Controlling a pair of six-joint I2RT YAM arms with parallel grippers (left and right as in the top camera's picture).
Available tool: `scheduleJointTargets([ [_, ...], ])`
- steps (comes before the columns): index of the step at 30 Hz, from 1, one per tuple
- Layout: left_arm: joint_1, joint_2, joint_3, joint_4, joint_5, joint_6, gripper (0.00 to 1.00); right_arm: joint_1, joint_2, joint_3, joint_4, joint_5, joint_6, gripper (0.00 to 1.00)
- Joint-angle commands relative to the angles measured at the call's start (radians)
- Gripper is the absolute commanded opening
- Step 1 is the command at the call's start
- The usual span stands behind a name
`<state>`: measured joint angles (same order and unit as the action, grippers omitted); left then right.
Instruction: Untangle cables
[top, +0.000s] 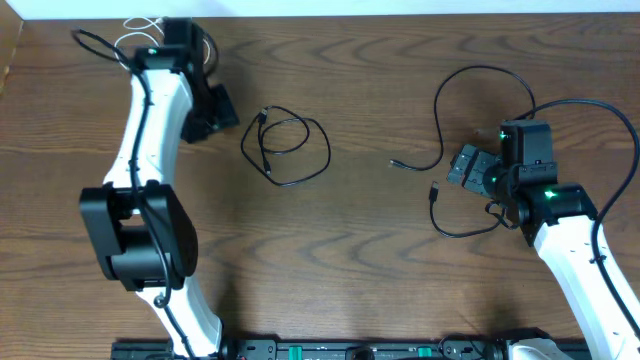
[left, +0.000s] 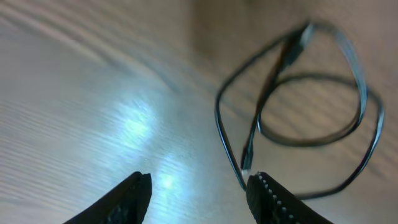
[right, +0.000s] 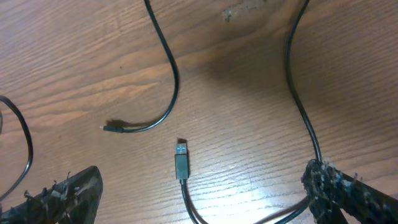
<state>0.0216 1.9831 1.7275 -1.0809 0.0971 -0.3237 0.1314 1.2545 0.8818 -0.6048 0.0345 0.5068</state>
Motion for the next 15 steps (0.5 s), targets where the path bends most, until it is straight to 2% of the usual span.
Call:
scheduleJointTargets([
  [1,-0.031,0.032,-0.105,0.052,0.056,-0.056,0.54,-0.006,0.002,0.006,0.002,0.012,-0.014,0.99],
  [3,-0.043,0.04,-0.158,0.1,0.056,-0.056,0.53,-0.006,0.002,0.006,0.002,0.012,-0.014,0.99],
  [6,-0.06,0.041,-0.23,0.169,0.053,-0.066,0.42,-0.006,0.002,0.006,0.002,0.012,-0.014,0.99],
  [10,-0.096,0.041,-0.315,0.253,0.034,-0.102,0.42,-0.006,0.002,0.006,0.002,0.012,-0.014,0.99],
  [15,-0.131,0.042,-0.357,0.296,-0.063,-0.156,0.42,-0.006,0.002,0.006,0.002,0.012,-0.014,0.99],
])
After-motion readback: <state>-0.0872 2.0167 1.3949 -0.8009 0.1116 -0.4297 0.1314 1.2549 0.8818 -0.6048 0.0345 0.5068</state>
